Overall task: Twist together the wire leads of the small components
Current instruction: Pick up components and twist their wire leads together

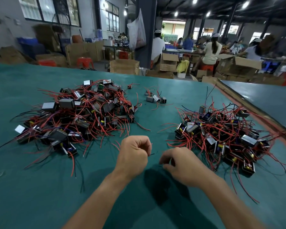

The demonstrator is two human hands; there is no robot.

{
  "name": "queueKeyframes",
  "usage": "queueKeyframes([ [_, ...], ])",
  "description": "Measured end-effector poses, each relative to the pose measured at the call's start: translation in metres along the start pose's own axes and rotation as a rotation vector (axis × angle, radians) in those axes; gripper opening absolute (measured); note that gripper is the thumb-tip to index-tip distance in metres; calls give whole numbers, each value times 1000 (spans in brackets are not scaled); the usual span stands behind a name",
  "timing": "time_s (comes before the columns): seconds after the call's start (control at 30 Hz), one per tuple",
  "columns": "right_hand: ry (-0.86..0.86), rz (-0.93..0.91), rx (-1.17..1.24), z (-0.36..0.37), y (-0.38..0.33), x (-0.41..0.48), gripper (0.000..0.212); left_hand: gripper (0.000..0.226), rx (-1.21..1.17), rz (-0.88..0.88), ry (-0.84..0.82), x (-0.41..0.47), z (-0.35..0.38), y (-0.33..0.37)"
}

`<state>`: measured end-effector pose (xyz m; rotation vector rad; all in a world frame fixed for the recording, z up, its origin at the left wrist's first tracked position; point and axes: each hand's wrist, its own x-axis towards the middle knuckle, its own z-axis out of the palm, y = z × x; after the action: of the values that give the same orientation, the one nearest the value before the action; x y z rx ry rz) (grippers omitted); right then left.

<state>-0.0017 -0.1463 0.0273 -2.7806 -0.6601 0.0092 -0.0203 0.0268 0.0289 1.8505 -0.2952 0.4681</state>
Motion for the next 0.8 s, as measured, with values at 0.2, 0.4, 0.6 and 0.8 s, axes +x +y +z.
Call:
queueKeyframes([
  [0.2, 136, 26, 265, 8, 15, -9, 23, 20, 74, 8, -51, 4, 0, -5],
  [0.4, 248, -40, 341, 2, 15, -11, 30, 24, 417, -10, -54, -1, 3, -11],
  [0.6, 282, -33, 424, 3, 15, -13, 23, 22, 597, 23, -70, -4, 6, -12],
  [0.8, 235, -38, 497, 5, 18, -11, 36, 31, 746, 35, -233, -4, 7, -15],
])
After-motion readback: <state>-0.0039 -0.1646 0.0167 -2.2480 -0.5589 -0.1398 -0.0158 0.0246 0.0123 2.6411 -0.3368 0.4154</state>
